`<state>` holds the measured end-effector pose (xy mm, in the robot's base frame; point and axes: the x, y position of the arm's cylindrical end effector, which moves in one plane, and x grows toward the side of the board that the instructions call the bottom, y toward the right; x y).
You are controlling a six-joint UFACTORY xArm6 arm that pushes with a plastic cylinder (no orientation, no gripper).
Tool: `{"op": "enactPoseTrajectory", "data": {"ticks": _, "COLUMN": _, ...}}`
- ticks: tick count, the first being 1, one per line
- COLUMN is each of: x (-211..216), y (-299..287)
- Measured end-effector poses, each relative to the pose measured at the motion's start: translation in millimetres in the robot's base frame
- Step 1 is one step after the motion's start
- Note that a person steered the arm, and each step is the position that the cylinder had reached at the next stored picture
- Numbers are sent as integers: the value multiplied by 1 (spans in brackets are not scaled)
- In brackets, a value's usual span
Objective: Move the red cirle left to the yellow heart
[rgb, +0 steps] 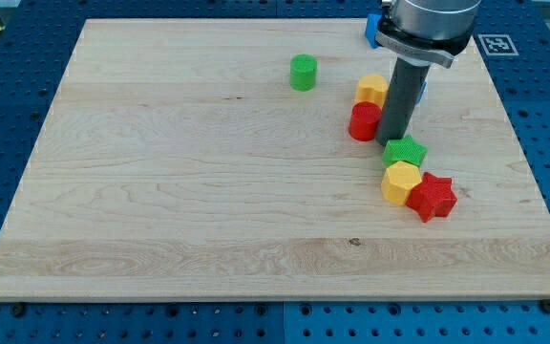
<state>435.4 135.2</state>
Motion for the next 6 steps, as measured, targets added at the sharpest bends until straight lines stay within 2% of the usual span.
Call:
{"op": "enactPoseTrajectory", "data": {"ticks": 4, "x": -6, "y": 7}}
{"op": "enactPoseTrajectory", "data": {"ticks": 6, "x": -10, "y": -20}}
